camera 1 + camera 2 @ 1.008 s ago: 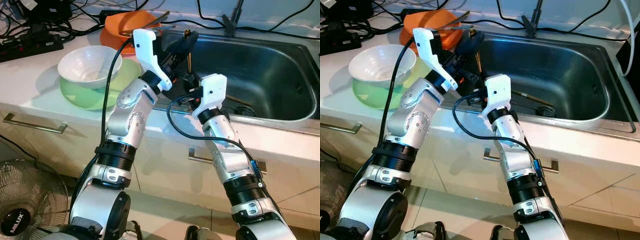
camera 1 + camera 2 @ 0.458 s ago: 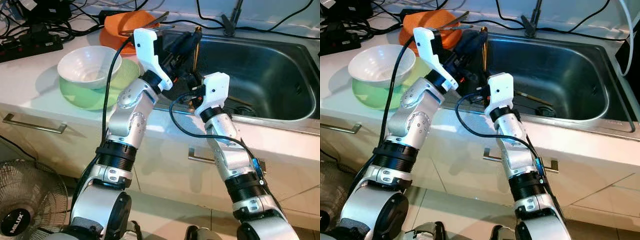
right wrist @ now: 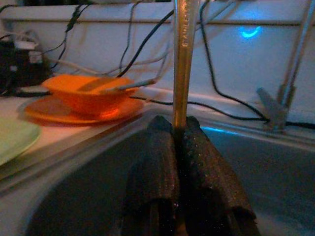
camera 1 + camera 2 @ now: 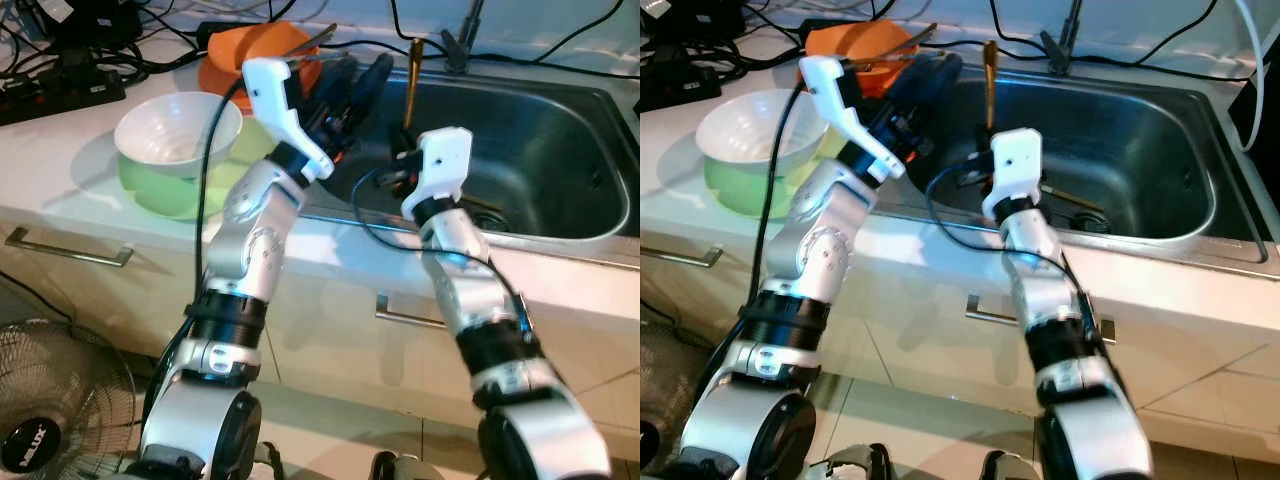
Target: Kitchen organization
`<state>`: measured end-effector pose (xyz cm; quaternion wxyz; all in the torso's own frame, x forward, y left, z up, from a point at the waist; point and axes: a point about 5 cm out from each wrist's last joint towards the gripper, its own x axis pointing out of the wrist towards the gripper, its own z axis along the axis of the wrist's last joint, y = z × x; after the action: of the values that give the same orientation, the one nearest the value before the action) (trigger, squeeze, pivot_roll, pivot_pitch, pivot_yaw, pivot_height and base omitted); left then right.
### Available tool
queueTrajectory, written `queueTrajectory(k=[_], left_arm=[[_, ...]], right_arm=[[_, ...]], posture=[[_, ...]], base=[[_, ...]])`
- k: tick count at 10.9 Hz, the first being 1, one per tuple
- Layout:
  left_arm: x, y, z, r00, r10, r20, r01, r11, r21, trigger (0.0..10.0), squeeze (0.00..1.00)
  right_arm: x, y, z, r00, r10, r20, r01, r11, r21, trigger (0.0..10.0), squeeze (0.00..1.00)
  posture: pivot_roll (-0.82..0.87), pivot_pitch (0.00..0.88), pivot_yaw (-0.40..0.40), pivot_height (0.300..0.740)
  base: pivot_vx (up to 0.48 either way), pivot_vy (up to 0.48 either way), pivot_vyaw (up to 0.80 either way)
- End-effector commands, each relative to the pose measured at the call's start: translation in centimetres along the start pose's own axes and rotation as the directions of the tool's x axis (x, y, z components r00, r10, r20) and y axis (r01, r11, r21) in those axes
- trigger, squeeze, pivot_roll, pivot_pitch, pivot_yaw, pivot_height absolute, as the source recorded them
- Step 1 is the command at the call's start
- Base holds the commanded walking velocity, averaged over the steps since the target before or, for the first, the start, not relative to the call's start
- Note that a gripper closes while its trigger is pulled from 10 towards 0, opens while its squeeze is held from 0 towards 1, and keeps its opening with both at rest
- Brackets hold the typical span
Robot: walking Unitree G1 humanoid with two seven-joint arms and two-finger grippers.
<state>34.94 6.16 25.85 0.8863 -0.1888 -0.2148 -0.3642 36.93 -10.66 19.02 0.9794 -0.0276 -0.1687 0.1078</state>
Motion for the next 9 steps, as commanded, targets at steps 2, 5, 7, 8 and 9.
queueTrajectory(k=[2,5,7,8,9], left_arm=[[-2.1,1.0,-1.0,0.995,0.071,-0.073,-0.069,0.997,0.025,10.0,0.00],[-6.6,1.5,-3.5,0.956,0.147,-0.253,-0.127,0.987,0.095,10.0,0.00],[-8.1,1.1,-4.9,0.912,0.143,-0.384,-0.084,0.983,0.165,10.0,0.00],[-8.6,0.4,-5.3,0.902,0.122,-0.415,-0.062,0.986,0.154,10.0,0.00],[-8.9,-0.2,-5.7,0.889,0.103,-0.446,-0.042,0.989,0.145,10.0,0.00]], right_arm=[[1.3,-1.6,0.2,0.997,-0.074,-0.017,0.073,0.997,-0.039,10.0,0.00],[2.5,-4.1,-0.2,0.980,-0.163,-0.114,0.159,0.986,-0.045,10.0,0.00],[2.5,-4.3,-1.2,0.967,-0.166,-0.192,0.152,0.985,-0.082,10.0,0.00],[2.4,-4.5,-1.5,0.960,-0.174,-0.221,0.158,0.984,-0.088,10.0,0.00],[2.5,-4.6,-1.6,0.953,-0.183,-0.240,0.165,0.982,-0.092,10.0,0.00]], posture=[[0.09,0.095,0.036,0.740],[0.10,0.089,0.032,0.740],[0.12,0.081,0.023,0.740],[0.13,0.077,0.018,0.740],[0.14,0.080,0.011,0.740]], base=[[0.000,0.000,0.00],[0.000,0.000,0.00],[0.000,0.000,0.00],[0.000,0.000,0.00],[0.000,0.000,0.00]])
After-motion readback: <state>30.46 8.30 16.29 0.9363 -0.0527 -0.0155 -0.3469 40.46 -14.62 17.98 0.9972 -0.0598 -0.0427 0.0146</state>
